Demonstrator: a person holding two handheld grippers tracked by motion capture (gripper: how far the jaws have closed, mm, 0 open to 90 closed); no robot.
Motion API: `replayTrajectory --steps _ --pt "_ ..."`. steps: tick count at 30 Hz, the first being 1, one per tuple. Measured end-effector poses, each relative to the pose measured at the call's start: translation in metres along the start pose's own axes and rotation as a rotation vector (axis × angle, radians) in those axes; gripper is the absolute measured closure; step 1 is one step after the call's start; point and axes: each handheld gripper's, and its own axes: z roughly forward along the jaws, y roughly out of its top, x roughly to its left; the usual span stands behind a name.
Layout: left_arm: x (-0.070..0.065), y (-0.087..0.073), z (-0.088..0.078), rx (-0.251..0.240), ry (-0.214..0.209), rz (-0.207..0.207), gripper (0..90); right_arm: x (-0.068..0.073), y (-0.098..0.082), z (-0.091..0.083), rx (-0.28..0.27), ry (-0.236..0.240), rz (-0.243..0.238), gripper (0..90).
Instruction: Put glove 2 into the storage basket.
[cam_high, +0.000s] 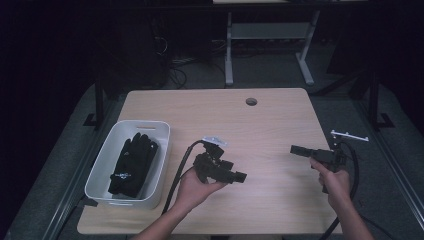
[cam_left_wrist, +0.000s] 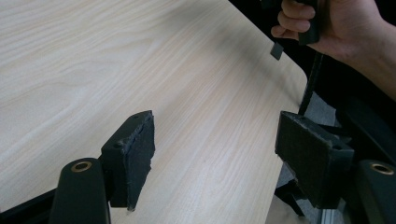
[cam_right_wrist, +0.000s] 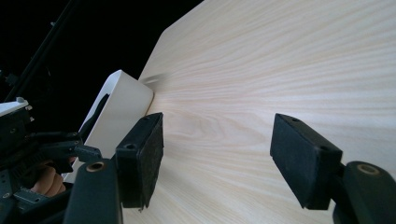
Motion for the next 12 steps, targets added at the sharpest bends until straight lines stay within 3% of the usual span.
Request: replayTrajectory --steps 12 --pt "-0.008 -0.002 0.007 0.000 -0.004 0.016 26.7 -0.004 -0.016 -0.011 0.006 -0.002 -0.019 31.7"
